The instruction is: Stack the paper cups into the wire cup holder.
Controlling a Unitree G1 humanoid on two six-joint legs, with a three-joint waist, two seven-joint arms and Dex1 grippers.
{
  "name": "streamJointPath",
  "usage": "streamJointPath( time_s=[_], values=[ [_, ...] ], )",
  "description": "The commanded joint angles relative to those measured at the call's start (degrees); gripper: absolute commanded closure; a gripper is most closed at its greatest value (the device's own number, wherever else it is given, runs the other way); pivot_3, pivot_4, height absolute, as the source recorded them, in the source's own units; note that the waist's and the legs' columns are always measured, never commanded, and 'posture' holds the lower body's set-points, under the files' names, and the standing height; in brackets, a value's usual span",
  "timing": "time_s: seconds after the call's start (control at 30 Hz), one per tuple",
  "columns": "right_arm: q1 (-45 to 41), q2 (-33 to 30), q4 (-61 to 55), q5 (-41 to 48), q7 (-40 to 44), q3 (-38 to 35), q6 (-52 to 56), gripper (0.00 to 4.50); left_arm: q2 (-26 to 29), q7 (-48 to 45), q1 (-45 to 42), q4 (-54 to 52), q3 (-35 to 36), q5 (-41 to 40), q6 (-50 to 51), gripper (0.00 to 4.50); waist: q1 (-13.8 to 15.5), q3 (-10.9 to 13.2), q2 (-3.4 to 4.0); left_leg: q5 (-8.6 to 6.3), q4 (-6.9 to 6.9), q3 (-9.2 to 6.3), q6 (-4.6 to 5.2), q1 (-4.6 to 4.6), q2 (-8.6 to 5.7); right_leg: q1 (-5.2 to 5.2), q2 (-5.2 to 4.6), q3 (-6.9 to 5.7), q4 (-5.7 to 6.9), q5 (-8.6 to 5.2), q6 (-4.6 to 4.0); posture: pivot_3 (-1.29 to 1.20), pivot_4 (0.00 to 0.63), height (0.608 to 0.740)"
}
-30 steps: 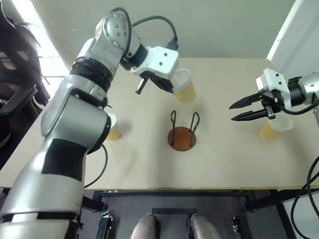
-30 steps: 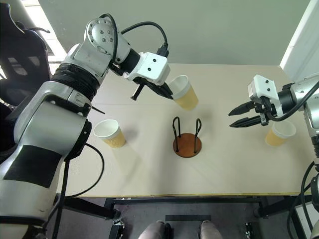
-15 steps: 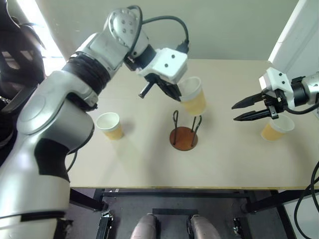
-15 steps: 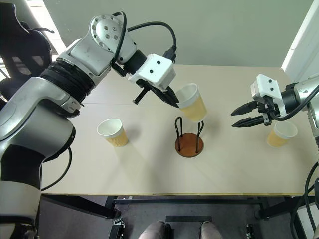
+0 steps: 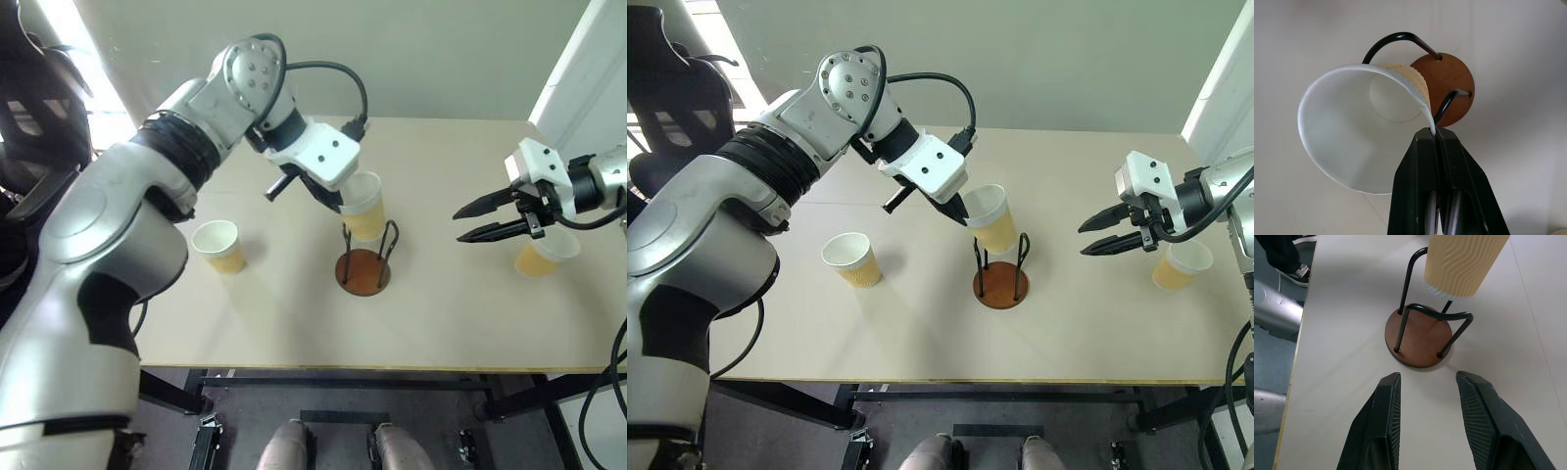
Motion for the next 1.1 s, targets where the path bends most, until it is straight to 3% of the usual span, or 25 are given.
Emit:
streamJointPath(
  time_s=[0.03,0.53,0.63,1.0,1.1],
  values=[
    [-1.0,-0.5,-2.0,0.5,0.2,-1.6,0.6,2.74,0.0,-2.0,-1.5,0.2,1.5,-0.2,-1.3,4.47,0.0,0.0,0.00,-0.01,0.00,-0.01,0.01,-0.01,0.00,0.00,-0.01,0.01,-0.01,0.00,0.01,0.00,0.150,0.740],
    [-0.1,-0.5,-2.6,0.1,0.2,-2.6,1.1,2.74,0.3,-2.0,-1.1,-0.2,-1.0,0.1,-2.8,4.47,0.1,0.0,0.00,-0.08,-0.01,-0.01,0.03,-0.01,-0.01,0.00,-0.02,0.00,-0.03,0.01,0.16,0.00,0.150,0.740],
    [-0.3,-0.3,-2.1,-0.1,0.2,-2.5,0.9,2.74,0.8,-2.0,-1.1,-0.7,-2.3,-0.1,-3.1,3.89,0.2,0.0,0.00,-0.08,-0.02,-0.02,0.04,-0.01,-0.01,0.00,-0.05,0.01,-0.02,0.02,0.17,0.00,0.150,0.740],
    [-0.1,-0.2,-1.2,-0.3,0.2,-2.4,0.0,2.74,1.6,-2.0,-0.9,-2.8,-2.7,-3.2,-1.5,0.14,0.3,0.0,0.00,-0.10,-0.02,-0.01,0.04,-0.02,-0.04,0.00,-0.04,-0.02,-0.04,0.00,0.15,0.00,0.150,0.740],
    [0.4,-0.5,-1.0,-0.6,0.2,-2.6,-0.3,2.74,0.5,-2.0,-0.3,-1.7,1.7,-4.5,0.0,0.04,0.3,0.0,0.00,-0.11,-0.03,-0.01,0.04,-0.02,-0.04,0.00,-0.05,-0.01,-0.04,0.00,0.17,0.00,0.150,0.740]
  ],
)
